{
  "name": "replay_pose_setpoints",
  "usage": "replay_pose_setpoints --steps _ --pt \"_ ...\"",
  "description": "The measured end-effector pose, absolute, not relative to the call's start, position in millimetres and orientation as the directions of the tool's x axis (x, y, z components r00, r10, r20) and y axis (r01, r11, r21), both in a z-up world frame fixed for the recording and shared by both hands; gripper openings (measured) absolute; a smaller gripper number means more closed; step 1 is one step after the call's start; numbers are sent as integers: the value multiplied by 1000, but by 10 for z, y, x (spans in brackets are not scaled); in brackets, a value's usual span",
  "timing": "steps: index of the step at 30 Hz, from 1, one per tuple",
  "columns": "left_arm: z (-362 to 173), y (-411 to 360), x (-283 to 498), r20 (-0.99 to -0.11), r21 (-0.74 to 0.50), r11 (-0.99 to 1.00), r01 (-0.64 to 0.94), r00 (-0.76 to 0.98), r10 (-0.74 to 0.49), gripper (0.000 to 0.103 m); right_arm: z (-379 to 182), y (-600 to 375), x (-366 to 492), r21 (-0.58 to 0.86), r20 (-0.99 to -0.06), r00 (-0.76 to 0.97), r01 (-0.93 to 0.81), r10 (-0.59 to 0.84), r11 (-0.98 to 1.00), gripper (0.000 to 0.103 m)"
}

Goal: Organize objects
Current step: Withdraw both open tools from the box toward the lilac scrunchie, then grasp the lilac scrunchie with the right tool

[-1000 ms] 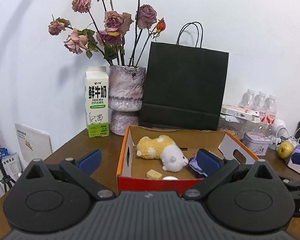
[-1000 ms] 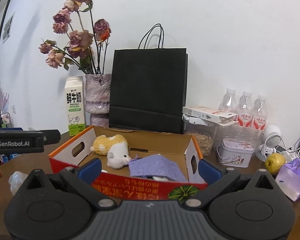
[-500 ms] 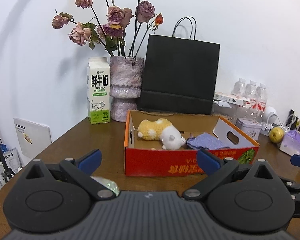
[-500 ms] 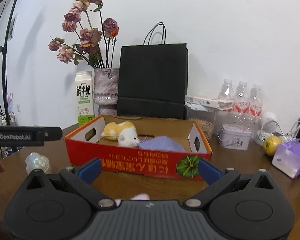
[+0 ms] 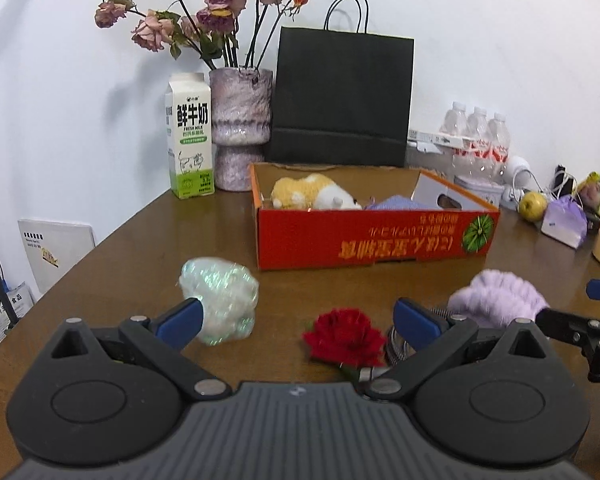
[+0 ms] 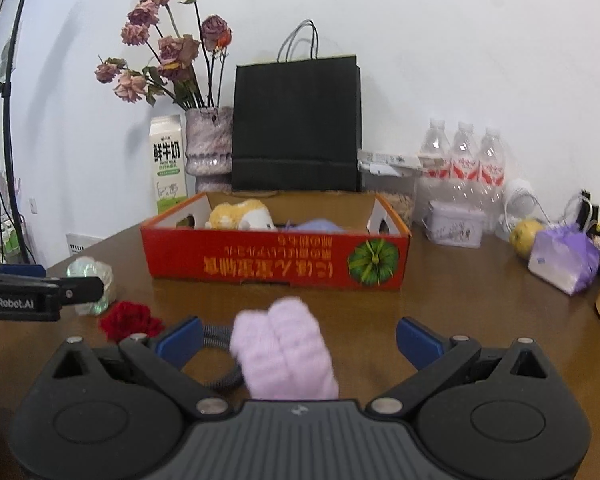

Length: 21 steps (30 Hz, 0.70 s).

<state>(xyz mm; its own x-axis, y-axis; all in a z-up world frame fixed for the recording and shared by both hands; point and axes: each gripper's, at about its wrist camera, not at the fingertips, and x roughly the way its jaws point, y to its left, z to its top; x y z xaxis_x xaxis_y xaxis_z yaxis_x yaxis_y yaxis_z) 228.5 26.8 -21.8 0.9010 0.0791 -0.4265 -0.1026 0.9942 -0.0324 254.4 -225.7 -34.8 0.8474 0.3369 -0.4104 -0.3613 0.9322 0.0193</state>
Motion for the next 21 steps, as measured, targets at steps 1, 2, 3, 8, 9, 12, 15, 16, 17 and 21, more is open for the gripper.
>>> replay_pose_setpoints --steps 1,2,3,8,9,12,15,16,17,21 --pt "-233 289 2260 -428 -32 994 -101 900 77 103 -387 -2268 2511 18 -419 845 -357 331 934 103" --pt "-252 313 2229 -430 -35 995 -98 900 74 103 -419 -2275 2485 12 -430 843 -353 323 936 103" --pt "-272 341 2203 -434 -39 995 -96 898 70 103 -444 -2282 2456 3 -433 845 -346 313 938 103" --pt "-270 473 2175 -441 -76 990 -122 894 77 103 -453 -2293 2436 -9 -435 854 -321 285 947 103" --pt "-260 484 2172 -439 -80 989 -126 895 78 103 -456 -2292 2456 -7 -444 850 -319 283 948 103" --pt "-241 469 2142 -430 -77 990 -117 900 73 103 -468 -2268 2507 -4 -462 843 -314 277 949 103" --pt "-232 447 2119 -424 -74 993 -95 904 55 103 -483 -2205 2592 1 -480 830 -323 283 947 101" --pt "-229 440 2111 -422 -74 993 -89 905 50 103 -487 -2180 2626 3 -484 827 -325 286 946 98" --pt "-227 433 2105 -420 -73 994 -84 907 46 103 -491 -2152 2666 4 -488 824 -327 287 945 97" --pt "-230 419 2100 -419 -74 994 -76 907 38 103 -523 -2064 2835 22 -526 797 -336 297 941 68"
